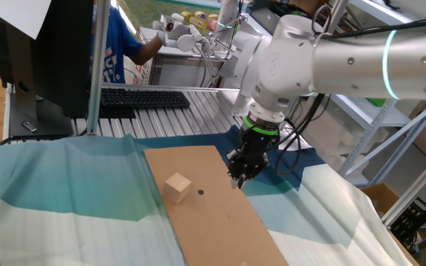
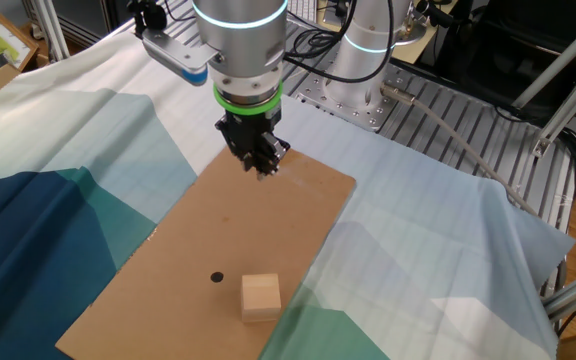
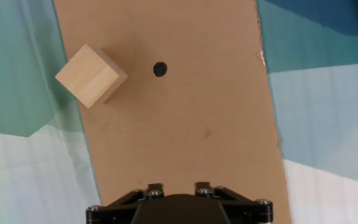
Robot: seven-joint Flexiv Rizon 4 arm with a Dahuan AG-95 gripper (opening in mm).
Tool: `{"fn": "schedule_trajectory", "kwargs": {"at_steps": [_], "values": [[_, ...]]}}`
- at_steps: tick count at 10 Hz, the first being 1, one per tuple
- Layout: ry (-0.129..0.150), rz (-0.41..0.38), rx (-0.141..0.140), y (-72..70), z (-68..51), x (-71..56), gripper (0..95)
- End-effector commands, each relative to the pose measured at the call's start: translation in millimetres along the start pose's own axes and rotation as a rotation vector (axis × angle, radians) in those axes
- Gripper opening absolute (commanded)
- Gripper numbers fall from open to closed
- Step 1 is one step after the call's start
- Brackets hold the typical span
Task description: Grab the block and place it at the designated location
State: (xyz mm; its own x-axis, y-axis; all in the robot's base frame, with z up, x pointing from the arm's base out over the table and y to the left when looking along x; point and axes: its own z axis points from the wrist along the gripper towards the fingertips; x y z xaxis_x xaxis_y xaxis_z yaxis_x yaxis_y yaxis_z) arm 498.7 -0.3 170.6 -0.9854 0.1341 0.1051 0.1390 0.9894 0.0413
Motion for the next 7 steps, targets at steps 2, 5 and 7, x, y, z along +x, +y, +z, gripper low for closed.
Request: {"fn": "schedule_trajectory", "kwargs": {"at_steps": [2,5,7], "values": [[0.008,0.001,-0.003,0.1,-0.1,-1.1,0.0],[0.003,0.02,-0.007,0.0,-0.4,-0.9,0.0],[-0.003,0.029,-0.008,0.4,-0.6,-0.9,0.0]]}}
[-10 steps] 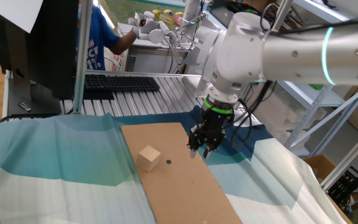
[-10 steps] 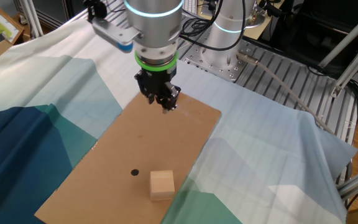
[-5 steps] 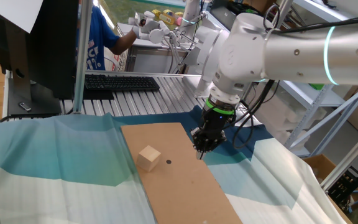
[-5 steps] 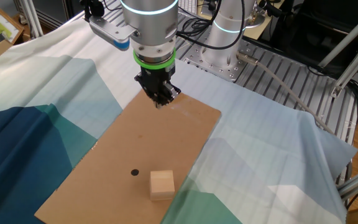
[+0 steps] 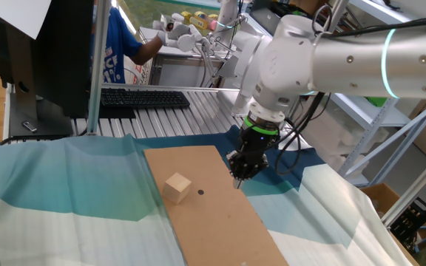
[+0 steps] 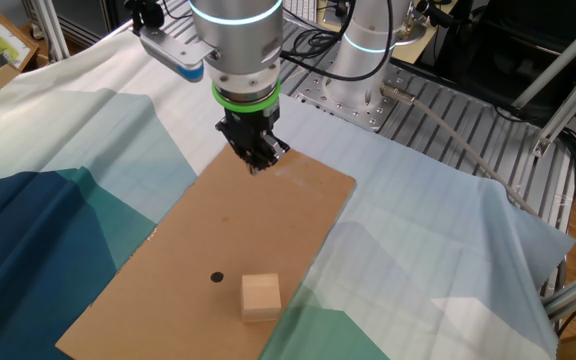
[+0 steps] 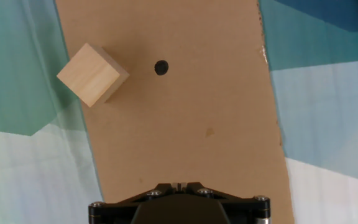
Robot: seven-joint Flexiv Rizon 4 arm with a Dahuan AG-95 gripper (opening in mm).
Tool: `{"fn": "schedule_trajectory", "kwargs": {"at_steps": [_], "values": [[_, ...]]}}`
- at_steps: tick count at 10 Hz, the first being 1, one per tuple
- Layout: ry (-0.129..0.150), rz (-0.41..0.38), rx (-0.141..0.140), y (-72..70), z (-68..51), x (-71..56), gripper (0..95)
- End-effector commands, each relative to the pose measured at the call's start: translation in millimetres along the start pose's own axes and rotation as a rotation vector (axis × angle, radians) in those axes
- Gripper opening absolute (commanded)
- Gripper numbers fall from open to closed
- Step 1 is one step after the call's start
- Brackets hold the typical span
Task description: Grab the block and place it at the designated location
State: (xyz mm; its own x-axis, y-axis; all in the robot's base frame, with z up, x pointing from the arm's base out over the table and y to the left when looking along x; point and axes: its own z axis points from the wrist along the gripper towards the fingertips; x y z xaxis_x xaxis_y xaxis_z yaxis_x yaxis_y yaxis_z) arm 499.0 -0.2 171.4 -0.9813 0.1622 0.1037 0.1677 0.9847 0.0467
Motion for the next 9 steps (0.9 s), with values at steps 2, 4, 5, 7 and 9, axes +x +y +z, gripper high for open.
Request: {"fn": "schedule_trajectory", "kwargs": {"at_steps": [2,4,5,7,9], "values": [[0.0,0.073,0.007,12.3,-4.3,-2.7,0.0],[0.004,0.123,0.015,24.5,-10.0,-7.8,0.0],[0.003,0.153,0.015,30.5,-11.0,-11.2,0.0],[-0.001,0.211,0.012,45.6,-11.6,-23.8,0.0],[0.002,0.255,0.01,55.8,-11.8,-35.3,0.0]]}}
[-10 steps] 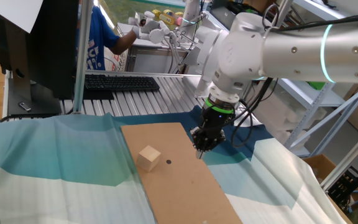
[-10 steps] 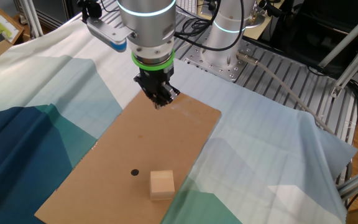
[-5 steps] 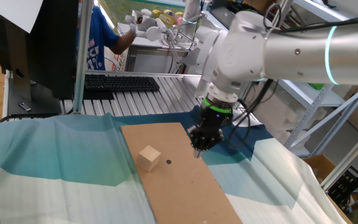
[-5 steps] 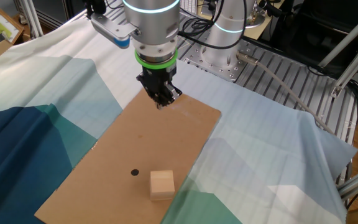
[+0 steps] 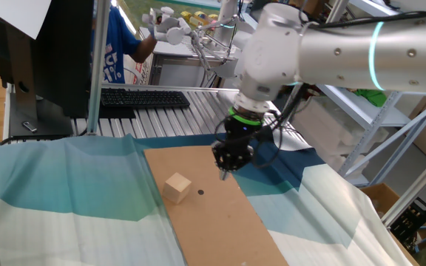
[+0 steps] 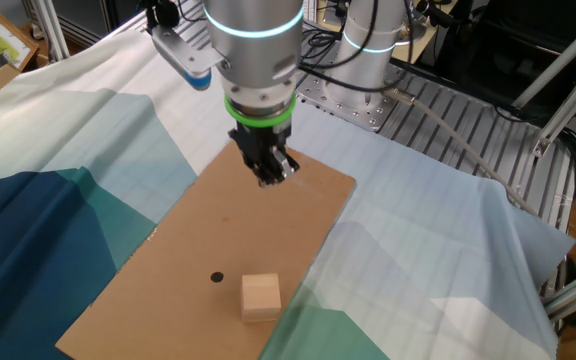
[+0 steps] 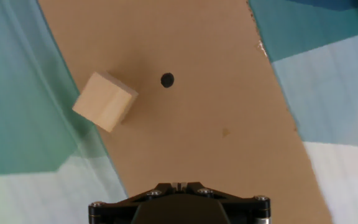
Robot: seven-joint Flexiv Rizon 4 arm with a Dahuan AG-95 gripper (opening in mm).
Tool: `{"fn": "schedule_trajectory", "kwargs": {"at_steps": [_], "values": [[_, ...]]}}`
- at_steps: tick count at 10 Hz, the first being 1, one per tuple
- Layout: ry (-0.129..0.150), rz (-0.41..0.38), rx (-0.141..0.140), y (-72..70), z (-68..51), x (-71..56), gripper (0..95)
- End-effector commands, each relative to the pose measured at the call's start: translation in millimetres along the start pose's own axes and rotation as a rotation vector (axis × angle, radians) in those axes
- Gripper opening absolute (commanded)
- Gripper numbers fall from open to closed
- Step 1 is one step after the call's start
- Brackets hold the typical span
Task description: Grab the block and place it at the designated location
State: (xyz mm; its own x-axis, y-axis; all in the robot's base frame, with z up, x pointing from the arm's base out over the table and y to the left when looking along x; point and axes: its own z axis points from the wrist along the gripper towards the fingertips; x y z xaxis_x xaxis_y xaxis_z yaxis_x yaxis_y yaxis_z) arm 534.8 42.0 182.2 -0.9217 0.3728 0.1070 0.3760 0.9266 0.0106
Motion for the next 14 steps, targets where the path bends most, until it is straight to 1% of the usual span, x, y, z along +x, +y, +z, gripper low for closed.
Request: {"fn": "schedule_trajectory", "kwargs": {"at_steps": [1,2,3,4,5,6,7,8,10,12,14], "values": [[0.007,0.074,-0.004,17.4,-1.7,-12.8,0.0],[0.007,0.096,-0.005,21.9,-2.9,-16.9,0.0],[0.009,0.126,-0.006,29.9,-5.4,-25.8,0.0],[0.005,0.138,-0.008,35.9,-6.9,-35.0,0.0],[0.0,0.139,-0.01,36.9,-5.6,-40.0,0.0],[-0.011,0.16,-0.02,37.0,-2.7,-41.2,0.0],[-0.015,0.17,-0.023,37.5,-0.8,-41.4,0.0],[-0.015,0.171,-0.023,37.7,0.0,-41.6,0.0],[-0.011,0.198,-0.029,38.0,2.4,-42.1,0.0],[-0.016,0.209,-0.023,38.6,6.2,-42.9,0.0],[-0.018,0.197,-0.02,37.4,8.9,-45.0,0.0]]}}
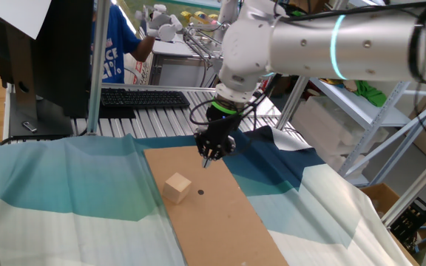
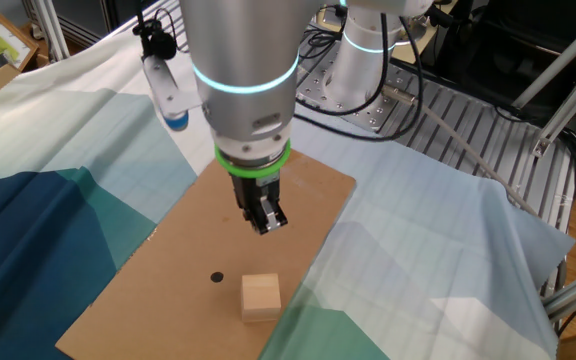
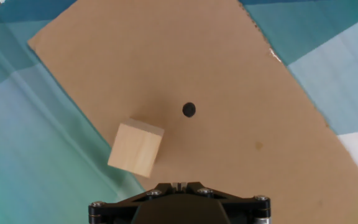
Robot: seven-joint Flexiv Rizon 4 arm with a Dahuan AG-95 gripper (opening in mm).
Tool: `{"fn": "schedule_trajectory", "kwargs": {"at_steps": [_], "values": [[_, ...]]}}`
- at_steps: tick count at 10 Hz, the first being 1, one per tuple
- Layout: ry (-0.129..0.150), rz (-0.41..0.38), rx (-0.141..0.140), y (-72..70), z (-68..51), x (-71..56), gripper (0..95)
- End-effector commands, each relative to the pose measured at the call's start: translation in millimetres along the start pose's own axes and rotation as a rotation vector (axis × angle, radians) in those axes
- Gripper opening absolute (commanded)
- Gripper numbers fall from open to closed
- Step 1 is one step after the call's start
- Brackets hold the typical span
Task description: Grab the block and place it at the designated location
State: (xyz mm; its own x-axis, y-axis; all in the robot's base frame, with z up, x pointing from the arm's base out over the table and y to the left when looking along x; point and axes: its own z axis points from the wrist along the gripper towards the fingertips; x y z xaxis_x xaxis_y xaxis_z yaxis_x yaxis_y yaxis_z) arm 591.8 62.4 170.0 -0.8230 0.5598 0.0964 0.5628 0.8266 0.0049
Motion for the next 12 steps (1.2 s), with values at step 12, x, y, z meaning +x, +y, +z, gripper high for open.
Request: {"fn": "schedule_trajectory", "kwargs": {"at_steps": [12], "values": [[0.024,-0.062,0.015,-4.3,11.1,-4.5,0.0]]}}
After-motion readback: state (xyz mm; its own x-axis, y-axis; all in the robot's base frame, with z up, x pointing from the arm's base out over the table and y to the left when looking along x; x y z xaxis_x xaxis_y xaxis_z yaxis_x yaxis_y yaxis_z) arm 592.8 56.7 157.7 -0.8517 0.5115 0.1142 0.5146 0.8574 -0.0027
